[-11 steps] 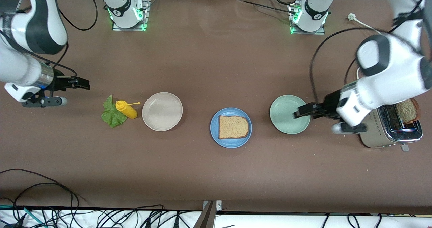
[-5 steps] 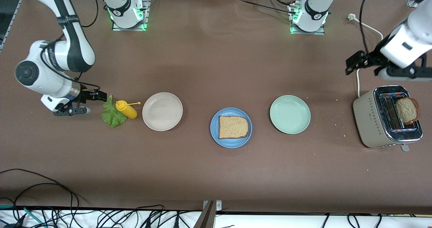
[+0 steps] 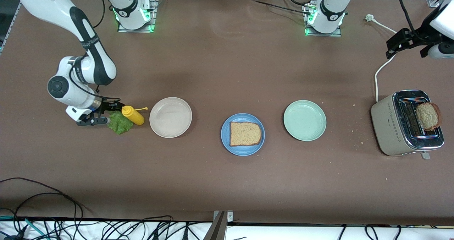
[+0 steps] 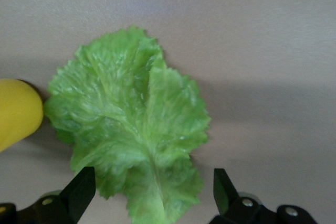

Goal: Make sandwich in blue plate with both arms
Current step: 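Raise the left gripper away while the right gripper reaches the lettuce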

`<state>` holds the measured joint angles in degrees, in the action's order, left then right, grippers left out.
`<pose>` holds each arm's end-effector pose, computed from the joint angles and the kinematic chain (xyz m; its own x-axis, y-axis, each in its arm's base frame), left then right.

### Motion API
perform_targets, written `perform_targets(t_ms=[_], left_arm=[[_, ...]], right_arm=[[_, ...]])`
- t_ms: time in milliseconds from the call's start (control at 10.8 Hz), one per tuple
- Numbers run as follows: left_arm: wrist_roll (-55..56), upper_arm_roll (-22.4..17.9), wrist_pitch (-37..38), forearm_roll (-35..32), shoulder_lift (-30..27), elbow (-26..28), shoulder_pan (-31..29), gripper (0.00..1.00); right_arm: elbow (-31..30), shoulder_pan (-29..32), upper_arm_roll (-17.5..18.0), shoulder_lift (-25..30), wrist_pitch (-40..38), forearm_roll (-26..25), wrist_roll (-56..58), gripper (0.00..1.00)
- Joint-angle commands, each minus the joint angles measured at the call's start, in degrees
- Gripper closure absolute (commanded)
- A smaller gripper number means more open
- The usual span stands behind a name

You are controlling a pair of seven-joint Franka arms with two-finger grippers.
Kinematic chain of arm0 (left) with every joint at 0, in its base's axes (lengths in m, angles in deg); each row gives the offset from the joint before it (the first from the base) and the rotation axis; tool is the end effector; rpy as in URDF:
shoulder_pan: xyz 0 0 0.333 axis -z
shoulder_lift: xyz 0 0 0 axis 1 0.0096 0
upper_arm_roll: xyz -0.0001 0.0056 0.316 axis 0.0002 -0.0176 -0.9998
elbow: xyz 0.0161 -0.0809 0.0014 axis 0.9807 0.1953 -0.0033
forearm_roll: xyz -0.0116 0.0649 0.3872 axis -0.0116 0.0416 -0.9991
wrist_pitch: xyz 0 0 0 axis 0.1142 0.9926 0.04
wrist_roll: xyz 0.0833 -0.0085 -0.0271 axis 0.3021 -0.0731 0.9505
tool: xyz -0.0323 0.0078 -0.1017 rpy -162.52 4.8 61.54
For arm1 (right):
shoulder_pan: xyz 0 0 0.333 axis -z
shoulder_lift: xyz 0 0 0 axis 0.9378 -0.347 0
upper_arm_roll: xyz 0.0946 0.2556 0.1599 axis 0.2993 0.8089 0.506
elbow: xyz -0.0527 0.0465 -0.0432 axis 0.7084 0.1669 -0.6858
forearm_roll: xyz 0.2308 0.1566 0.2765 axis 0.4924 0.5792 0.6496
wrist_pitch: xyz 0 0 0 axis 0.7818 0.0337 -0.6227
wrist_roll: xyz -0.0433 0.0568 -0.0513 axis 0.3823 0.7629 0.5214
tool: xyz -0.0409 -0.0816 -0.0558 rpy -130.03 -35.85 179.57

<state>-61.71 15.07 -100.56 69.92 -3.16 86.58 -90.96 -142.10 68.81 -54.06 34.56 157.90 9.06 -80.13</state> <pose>0.5195 -0.0229 0.6537 0.9982 0.0475 -0.0368 0.0457 -0.9978 -0.0487 0.5614 -0.0053 0.1891 0.9910 0.1086 -0.0781 0.1093 -0.9940 0.0054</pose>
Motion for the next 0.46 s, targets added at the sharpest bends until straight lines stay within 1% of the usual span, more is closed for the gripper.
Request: perform_targets(t_ms=[0,92,185,277,369], left_arm=[[-0.02,0.22,1.35,-1.68,1.62,-1.26,-1.13,0.00],[-0.02,0.30,1.35,-1.68,1.71,-1.26,-1.39,0.00],[-0.02,0.30,1.35,-1.59,1.71,-1.26,-1.57,0.00],[-0.02,0.30,1.35,-1.59,1.71,-1.26,-1.57,0.00],[-0.02,0.30,1.35,-1.59,1.71,-1.26,-1.66,0.00]], right_arm=[[0.16,0.27,0.70,-1.76,2.25,0.90,1.39,0.37],[0.25,0.27,0.70,-1.68,2.17,0.82,1.48,0.62],[0.51,0.27,0.70,-1.50,1.82,0.82,1.66,0.73],[0.69,0.27,0.70,-1.33,1.55,0.90,1.48,0.81],[0.78,0.27,0.70,-1.06,1.46,0.82,1.57,0.86]])
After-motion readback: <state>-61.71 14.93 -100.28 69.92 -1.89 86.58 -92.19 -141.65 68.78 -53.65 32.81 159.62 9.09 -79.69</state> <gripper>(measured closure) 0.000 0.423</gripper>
